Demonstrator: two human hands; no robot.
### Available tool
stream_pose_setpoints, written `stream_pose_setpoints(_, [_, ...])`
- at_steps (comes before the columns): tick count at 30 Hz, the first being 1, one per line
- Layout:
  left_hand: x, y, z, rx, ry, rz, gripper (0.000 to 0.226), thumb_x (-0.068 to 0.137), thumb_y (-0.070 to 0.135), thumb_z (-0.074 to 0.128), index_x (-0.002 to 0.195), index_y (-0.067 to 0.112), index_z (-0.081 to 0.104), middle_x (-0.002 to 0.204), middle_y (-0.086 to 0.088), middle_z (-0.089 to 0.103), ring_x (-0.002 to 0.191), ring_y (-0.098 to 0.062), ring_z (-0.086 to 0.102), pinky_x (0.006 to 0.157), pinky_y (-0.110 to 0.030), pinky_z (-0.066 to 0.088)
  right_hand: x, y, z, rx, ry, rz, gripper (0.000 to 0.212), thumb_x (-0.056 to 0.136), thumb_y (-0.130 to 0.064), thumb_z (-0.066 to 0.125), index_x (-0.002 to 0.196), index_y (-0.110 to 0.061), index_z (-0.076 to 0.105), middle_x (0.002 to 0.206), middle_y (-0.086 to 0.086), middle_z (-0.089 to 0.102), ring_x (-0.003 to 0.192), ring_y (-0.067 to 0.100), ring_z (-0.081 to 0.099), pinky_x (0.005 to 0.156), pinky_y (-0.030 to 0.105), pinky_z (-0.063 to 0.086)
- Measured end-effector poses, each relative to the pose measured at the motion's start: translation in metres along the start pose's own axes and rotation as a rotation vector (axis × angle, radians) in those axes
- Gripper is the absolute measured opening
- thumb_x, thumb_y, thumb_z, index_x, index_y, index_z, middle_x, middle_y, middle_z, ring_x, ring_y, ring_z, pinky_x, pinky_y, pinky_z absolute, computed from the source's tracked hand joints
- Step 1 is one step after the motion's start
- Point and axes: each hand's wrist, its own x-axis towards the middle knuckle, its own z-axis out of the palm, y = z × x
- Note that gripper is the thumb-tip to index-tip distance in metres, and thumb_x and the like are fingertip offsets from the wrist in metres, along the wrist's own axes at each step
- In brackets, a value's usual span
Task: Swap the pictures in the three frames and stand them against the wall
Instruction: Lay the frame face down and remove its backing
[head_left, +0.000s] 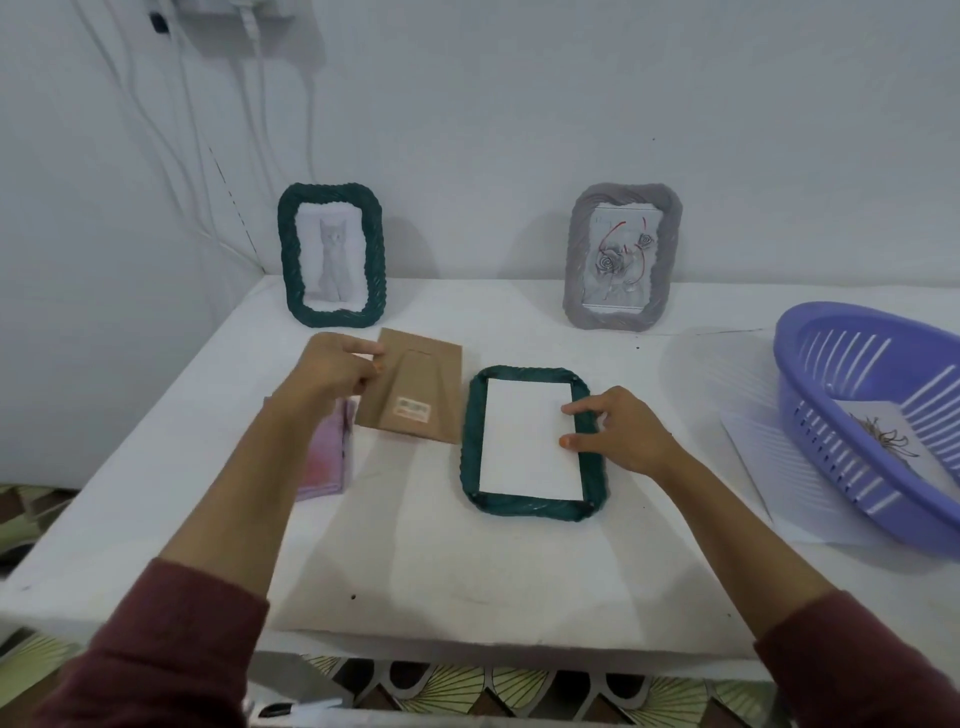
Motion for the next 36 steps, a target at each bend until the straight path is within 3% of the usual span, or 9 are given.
stream_pose_setpoints(2, [0.006,-0.011,-0.004,0.078,0.003,-0.035,0.031,0.083,-0.014,0.052,0.112,-0.005,0.061,0.074,-0.008,0.056,0.063,-0.016,0.051,0.060,-0.022,0.048,0.000,-0.001,0.000,-0.015,0.000,0.002,0.045,0.074,-0.030,0.075,0.116,-0.023,0.064,0.106,0.001,0.043,0.094,0.013,0.045,0.082,0.023,0.034])
stream_pose_setpoints(6, [0.006,-0.033,0.004,0.208,-0.034,-0.080,0.029,0.084,-0.012,0.051,0.106,0.001,0.064,0.070,-0.010,0.053,0.053,-0.018,0.044,0.048,-0.023,0.039,0.001,-0.002,0.000,-0.030,0.002,-0.001,0.045,0.074,-0.030,0.075,0.116,-0.022,0.064,0.105,0.002,0.043,0.093,0.014,0.044,0.081,0.023,0.033])
stream_pose_setpoints(8, [0.004,-0.038,0.009,0.259,0.000,-0.063,0.028,0.084,-0.010,0.051,0.104,0.003,0.065,0.081,-0.014,0.056,0.054,-0.019,0.045,0.048,-0.025,0.040,0.001,-0.002,0.000,-0.027,0.006,0.002,0.044,0.073,-0.030,0.076,0.116,-0.023,0.064,0.104,0.002,0.043,0.094,0.014,0.044,0.081,0.023,0.033])
stream_pose_setpoints(10, [-0.001,-0.037,0.014,0.349,0.036,0.012,0.023,0.085,-0.004,0.053,0.102,0.005,0.066,0.099,-0.016,0.060,0.062,-0.019,0.052,0.053,-0.026,0.044,0.001,-0.002,0.000,-0.026,0.006,0.005,0.044,0.074,-0.030,0.075,0.116,-0.023,0.064,0.105,0.002,0.043,0.094,0.014,0.043,0.082,0.023,0.033])
stream_pose_setpoints(14, [-0.016,-0.029,0.026,0.603,0.100,0.139,0.021,0.090,0.009,0.050,0.104,0.005,0.065,0.116,-0.013,0.061,0.103,-0.030,0.059,0.084,-0.034,0.046,0.001,-0.002,0.000,-0.041,0.004,0.009,0.045,0.074,-0.030,0.075,0.117,-0.023,0.064,0.105,0.002,0.042,0.094,0.014,0.043,0.082,0.024,0.033])
stream_pose_setpoints(18, [-0.033,-0.024,0.055,0.587,0.153,0.362,0.025,0.087,0.011,0.045,0.088,0.003,0.069,0.091,-0.013,0.066,0.082,-0.027,0.063,0.072,-0.038,0.054,0.001,-0.002,0.000,-0.037,0.003,0.006,0.044,0.074,-0.030,0.075,0.116,-0.023,0.064,0.105,0.002,0.042,0.094,0.014,0.043,0.082,0.023,0.032])
stream_pose_setpoints(21, [-0.047,-0.026,0.085,0.615,0.035,0.426,0.031,0.087,0.020,0.049,0.060,0.006,0.056,0.055,-0.004,0.052,0.056,-0.017,0.048,0.049,-0.031,0.042,0.001,-0.003,0.000,-0.030,0.003,0.010,0.044,0.074,-0.029,0.075,0.116,-0.022,0.064,0.105,0.002,0.043,0.094,0.014,0.043,0.081,0.023,0.032])
stream_pose_setpoints(26, [-0.051,-0.042,0.114,0.709,0.087,0.381,0.033,0.092,0.031,0.047,0.073,0.008,0.061,0.092,-0.008,0.057,0.100,-0.022,0.047,0.076,-0.037,0.045,0.000,-0.003,0.000,-0.015,0.005,0.019,0.045,0.073,-0.029,0.076,0.115,-0.022,0.064,0.106,0.001,0.042,0.096,0.014,0.043,0.083,0.024,0.033])
stream_pose_setpoints(36, [-0.048,-0.042,0.117,0.645,0.129,0.406,0.031,0.090,0.024,0.052,0.064,0.008,0.057,0.091,-0.010,0.061,0.098,-0.022,0.051,0.071,-0.034,0.044,0.000,-0.004,0.000,-0.014,0.001,0.021,0.045,0.073,-0.027,0.076,0.116,-0.020,0.064,0.106,0.001,0.042,0.095,0.014,0.043,0.082,0.024,0.033])
